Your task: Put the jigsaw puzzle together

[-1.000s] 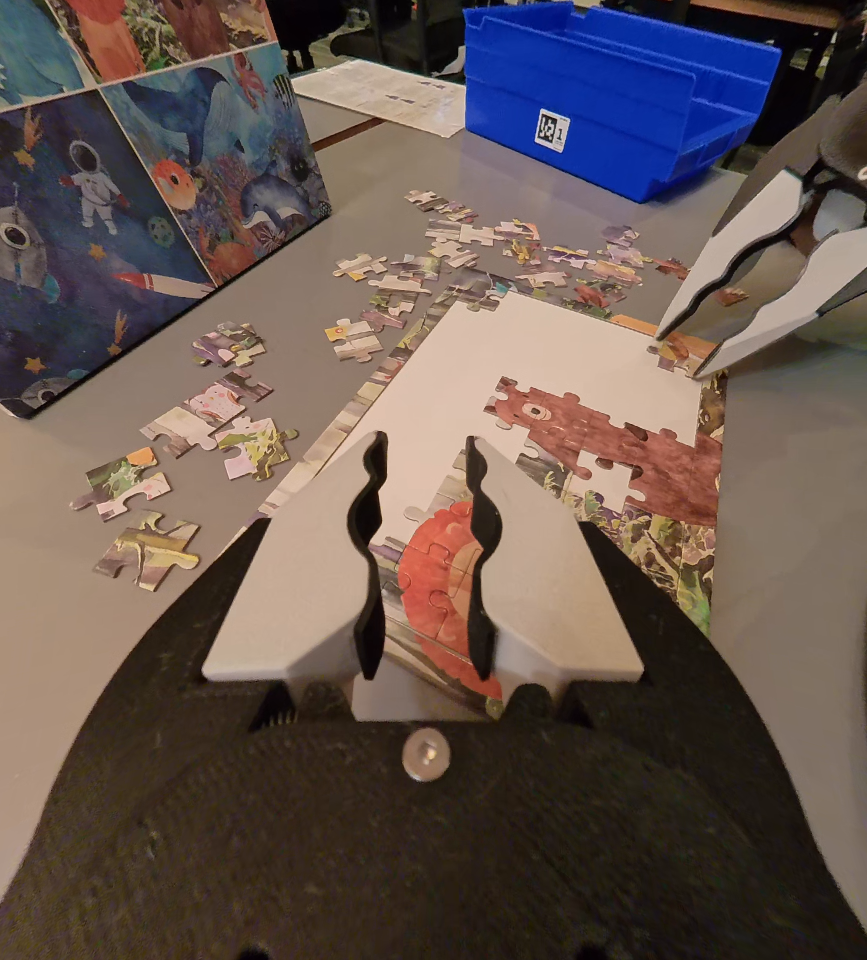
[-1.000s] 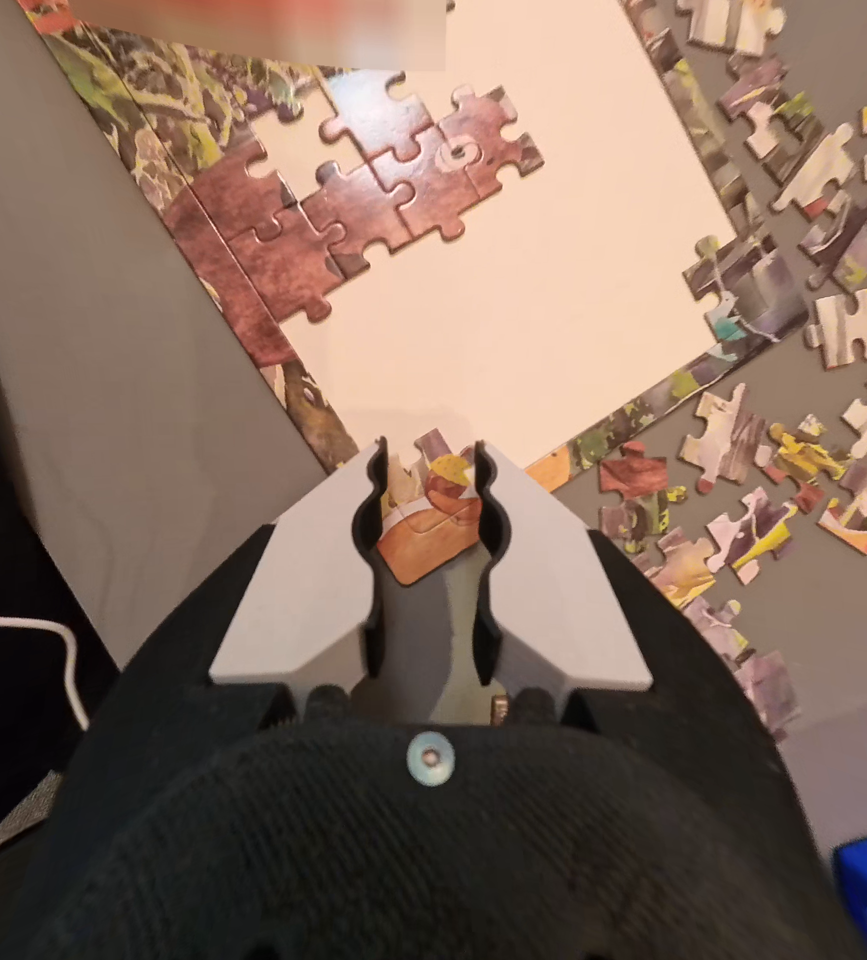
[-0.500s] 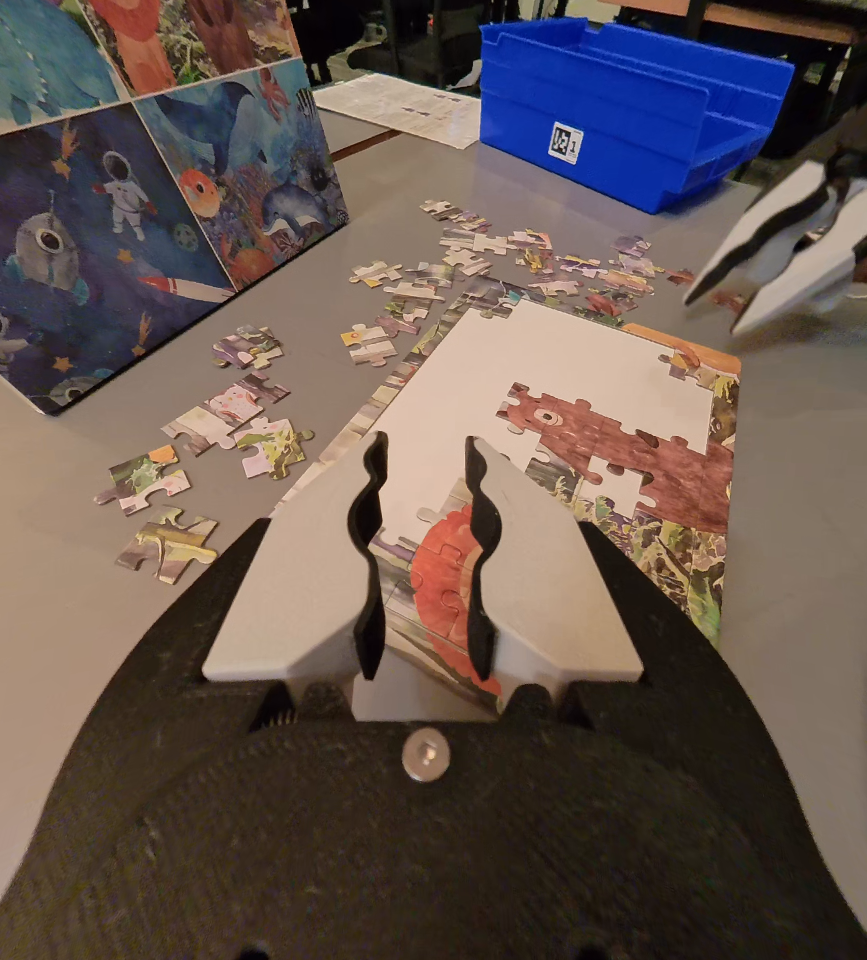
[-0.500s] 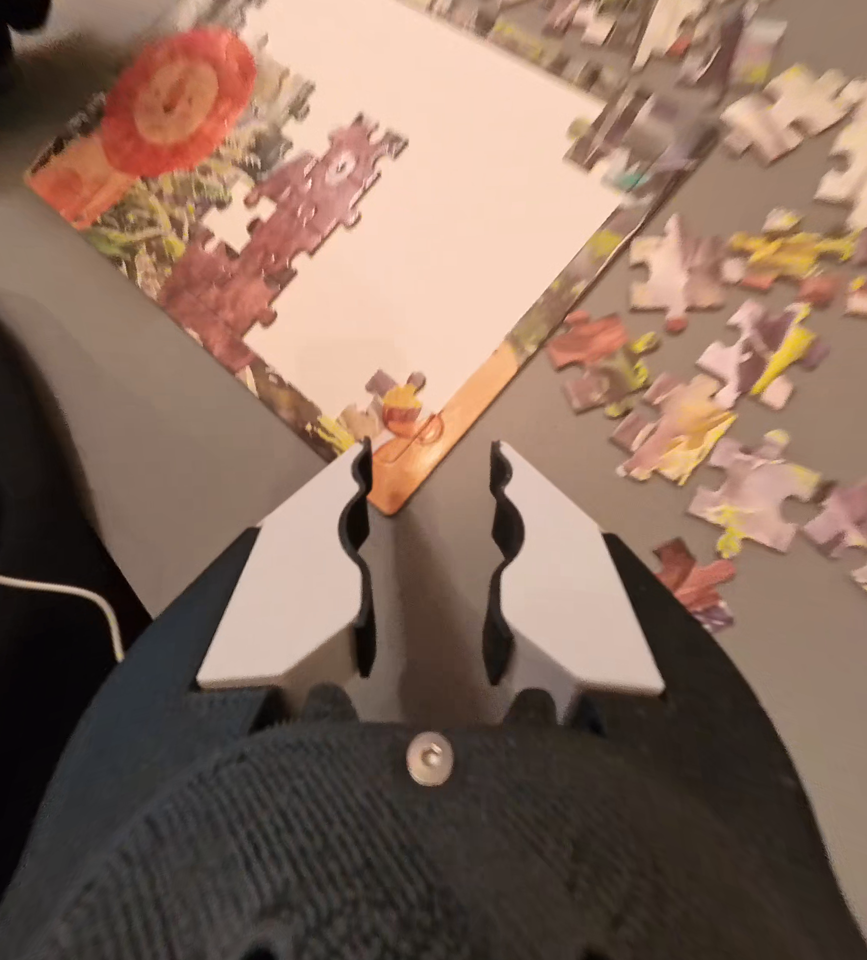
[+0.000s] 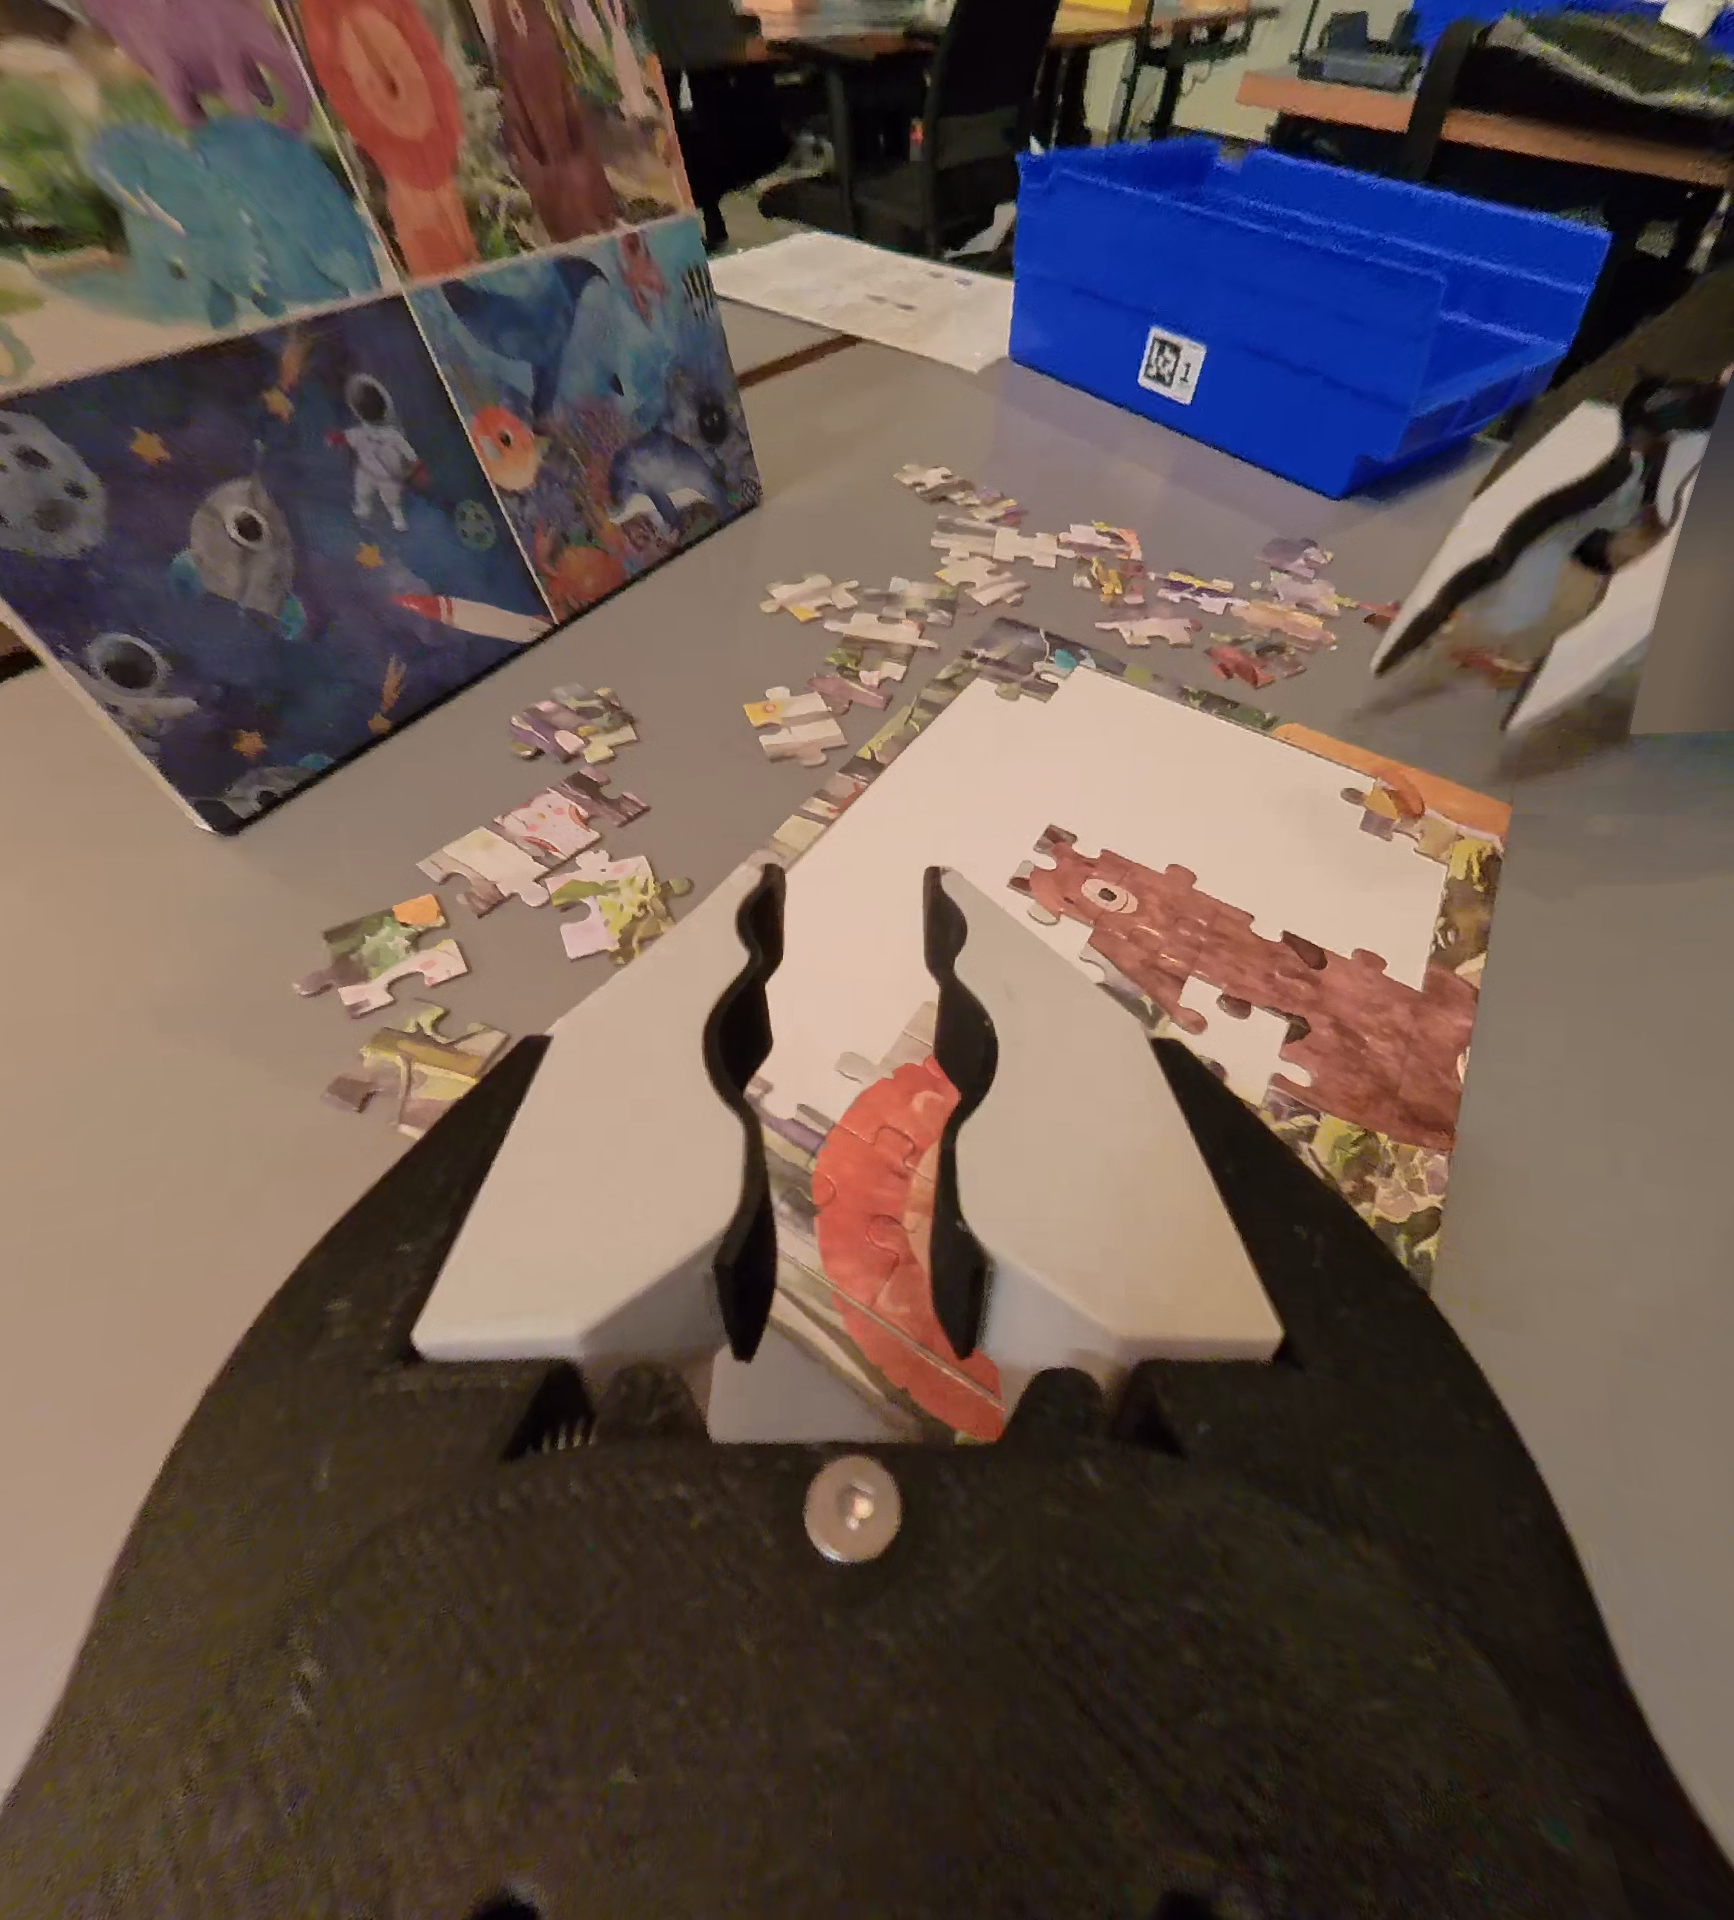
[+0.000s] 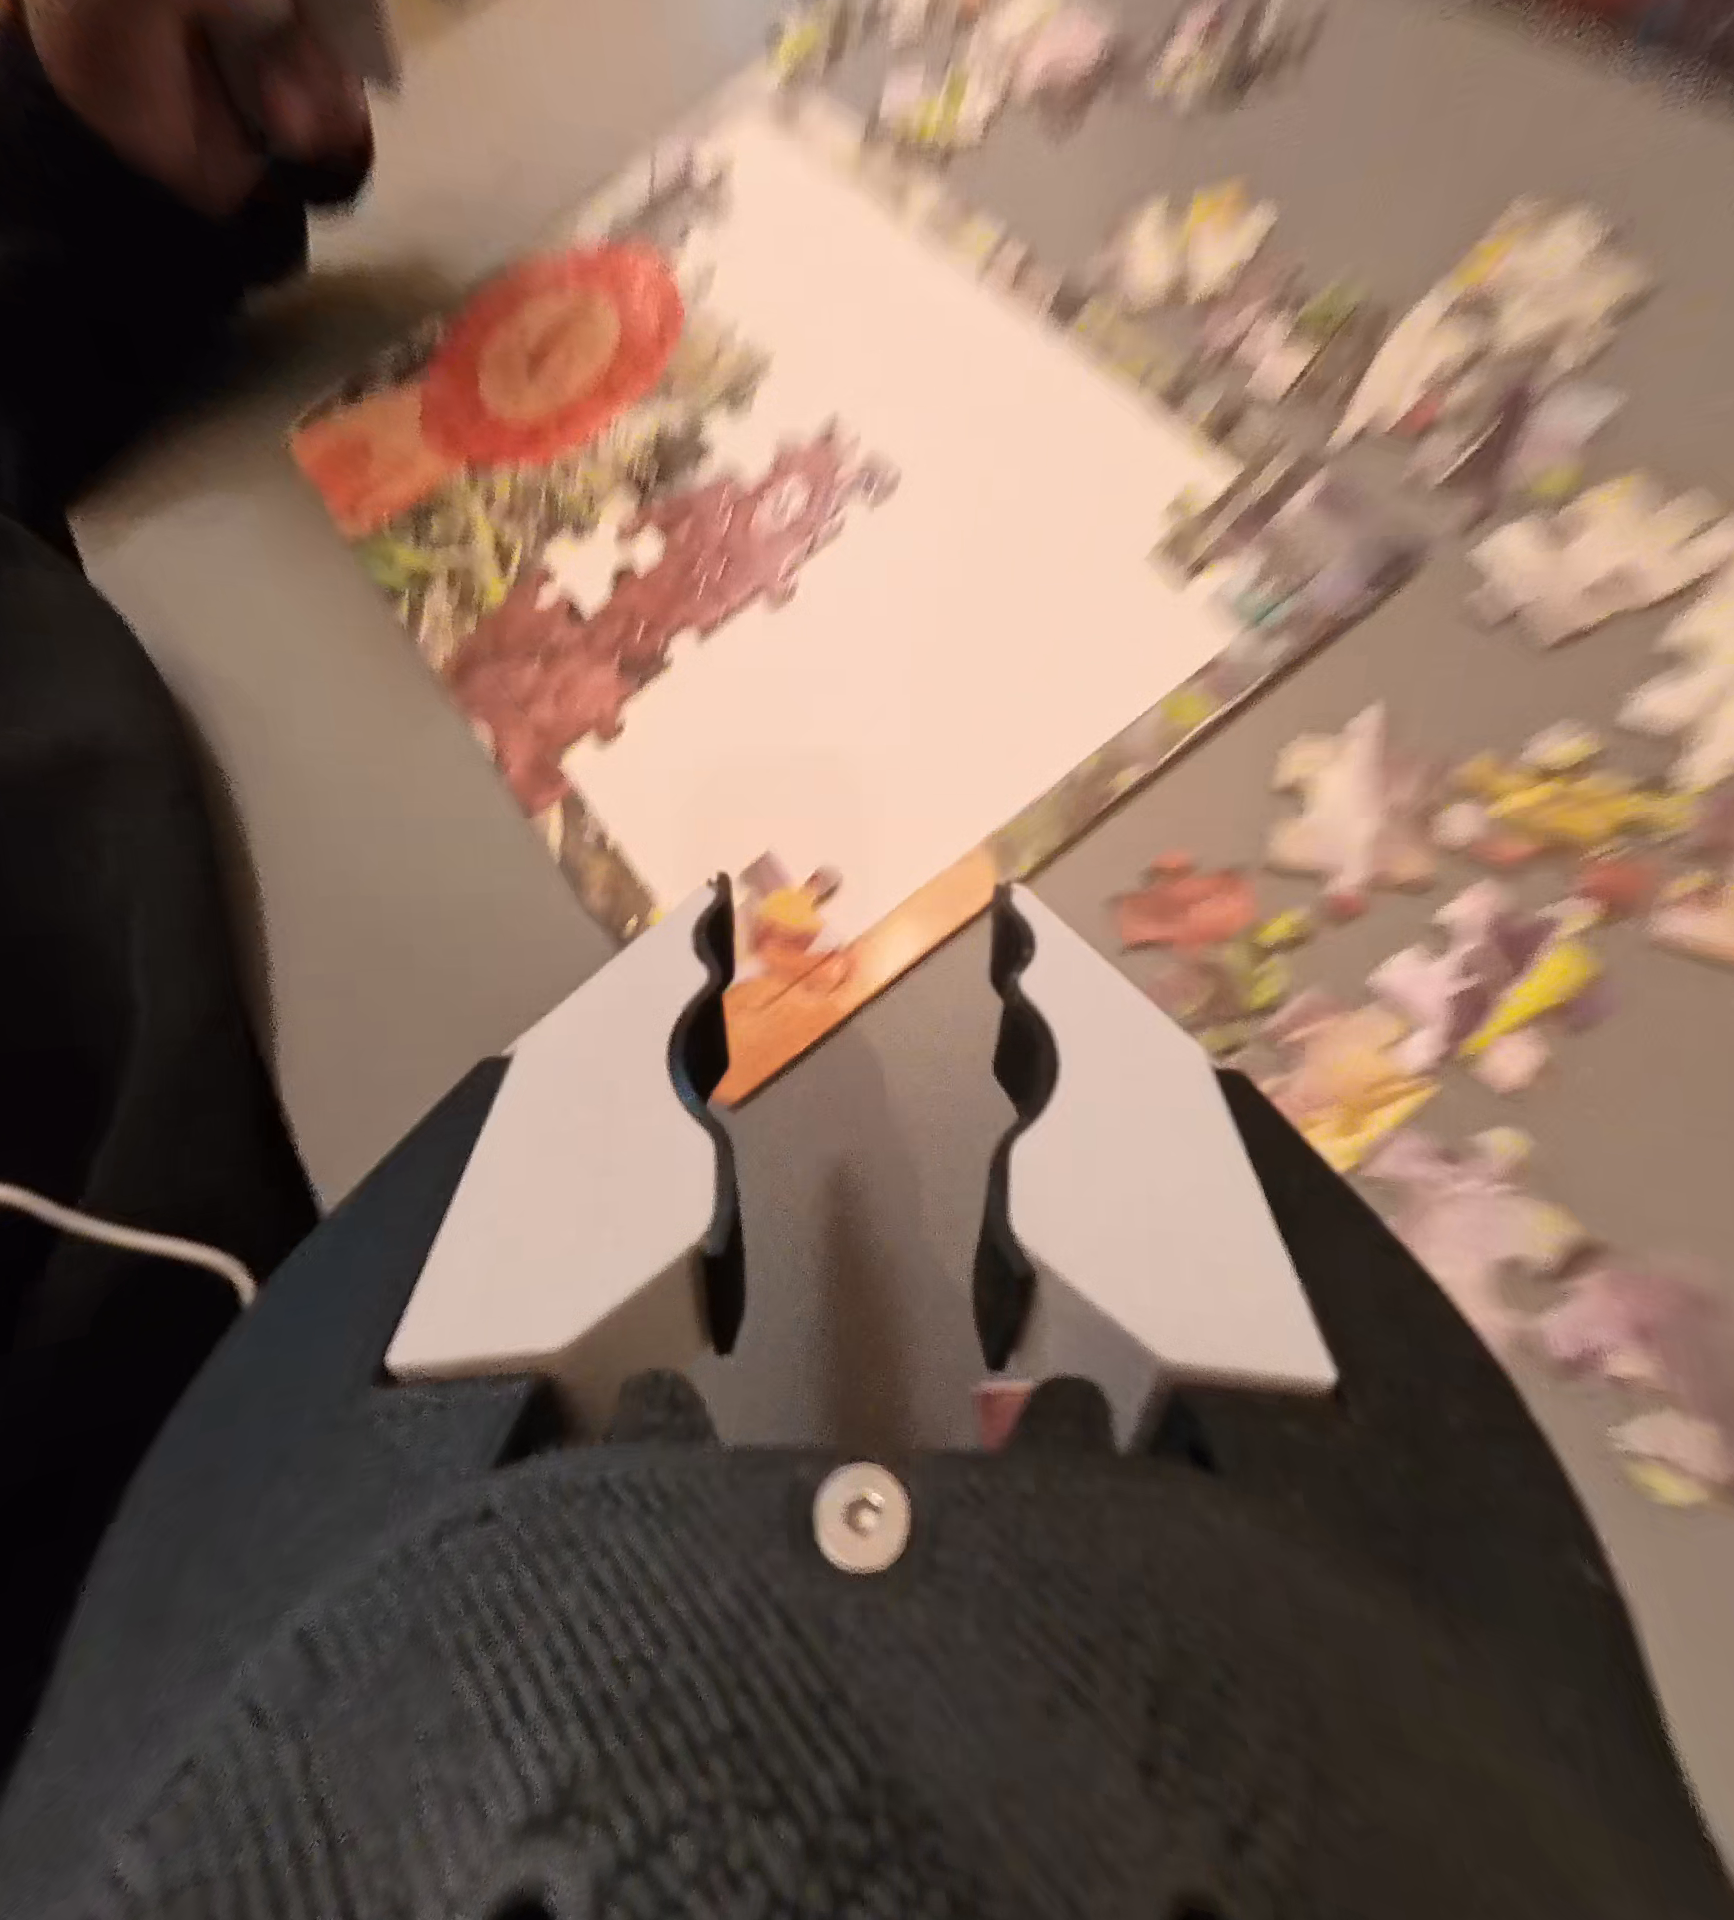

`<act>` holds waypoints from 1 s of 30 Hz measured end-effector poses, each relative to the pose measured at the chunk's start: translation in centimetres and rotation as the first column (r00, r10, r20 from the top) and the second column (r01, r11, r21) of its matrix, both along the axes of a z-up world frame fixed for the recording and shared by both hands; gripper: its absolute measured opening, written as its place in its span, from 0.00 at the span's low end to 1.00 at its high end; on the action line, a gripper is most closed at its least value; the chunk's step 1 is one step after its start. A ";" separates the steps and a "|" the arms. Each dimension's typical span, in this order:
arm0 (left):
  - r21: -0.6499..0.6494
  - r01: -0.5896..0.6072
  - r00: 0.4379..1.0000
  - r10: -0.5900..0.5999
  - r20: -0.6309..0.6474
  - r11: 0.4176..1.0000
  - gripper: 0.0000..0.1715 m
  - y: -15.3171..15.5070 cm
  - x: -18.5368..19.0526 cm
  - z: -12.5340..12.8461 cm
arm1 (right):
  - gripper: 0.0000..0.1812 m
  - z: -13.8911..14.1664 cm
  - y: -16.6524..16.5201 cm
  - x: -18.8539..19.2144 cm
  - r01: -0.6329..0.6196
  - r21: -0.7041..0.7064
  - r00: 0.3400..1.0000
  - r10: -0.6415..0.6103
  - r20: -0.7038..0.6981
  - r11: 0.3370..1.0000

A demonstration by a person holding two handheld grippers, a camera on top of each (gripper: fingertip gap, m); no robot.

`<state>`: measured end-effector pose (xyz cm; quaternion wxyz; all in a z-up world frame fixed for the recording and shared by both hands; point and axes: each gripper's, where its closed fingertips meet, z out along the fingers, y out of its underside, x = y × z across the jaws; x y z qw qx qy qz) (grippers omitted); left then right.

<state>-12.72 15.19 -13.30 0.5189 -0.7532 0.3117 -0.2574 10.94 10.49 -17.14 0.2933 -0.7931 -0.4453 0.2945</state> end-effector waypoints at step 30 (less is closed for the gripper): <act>0.198 -0.286 0.958 0.281 0.052 0.938 0.00 7.4 -4.5 3.1 | 0.16 6.7 17.9 4.0 0.407 0.638 0.910 -0.226 -0.349 0.654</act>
